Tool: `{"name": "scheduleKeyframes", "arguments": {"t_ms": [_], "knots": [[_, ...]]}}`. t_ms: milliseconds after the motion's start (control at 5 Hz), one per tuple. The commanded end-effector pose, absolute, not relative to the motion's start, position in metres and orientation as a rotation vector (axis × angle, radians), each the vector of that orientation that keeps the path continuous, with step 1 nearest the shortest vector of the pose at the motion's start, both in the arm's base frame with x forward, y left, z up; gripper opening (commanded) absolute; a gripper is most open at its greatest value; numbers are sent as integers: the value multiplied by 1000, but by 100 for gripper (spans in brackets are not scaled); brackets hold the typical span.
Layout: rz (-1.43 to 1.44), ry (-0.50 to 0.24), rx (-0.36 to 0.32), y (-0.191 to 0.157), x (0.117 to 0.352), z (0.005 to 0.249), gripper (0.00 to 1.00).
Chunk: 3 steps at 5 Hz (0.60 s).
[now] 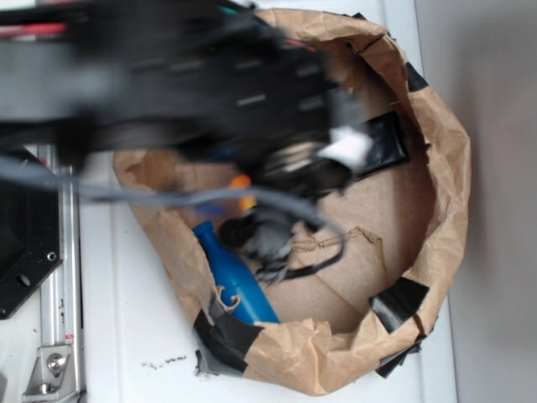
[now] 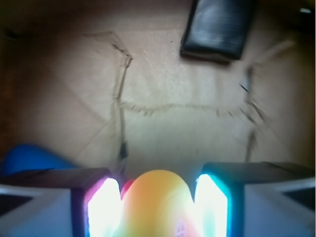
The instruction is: Grab the yellow duck.
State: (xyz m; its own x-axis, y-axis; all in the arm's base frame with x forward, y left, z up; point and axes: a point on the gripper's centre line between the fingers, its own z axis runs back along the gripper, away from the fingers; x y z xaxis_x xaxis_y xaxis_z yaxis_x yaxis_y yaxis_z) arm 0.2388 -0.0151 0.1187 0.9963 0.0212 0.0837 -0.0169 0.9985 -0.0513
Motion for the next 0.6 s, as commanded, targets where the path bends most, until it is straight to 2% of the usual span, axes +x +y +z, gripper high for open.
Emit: {"name": "scheduleKeyframes", "arguments": {"t_ms": [0, 200, 400], "knots": [[186, -151, -1, 6, 251, 171, 0], [245, -136, -13, 15, 263, 165, 0], [255, -147, -14, 22, 264, 154, 0]]}}
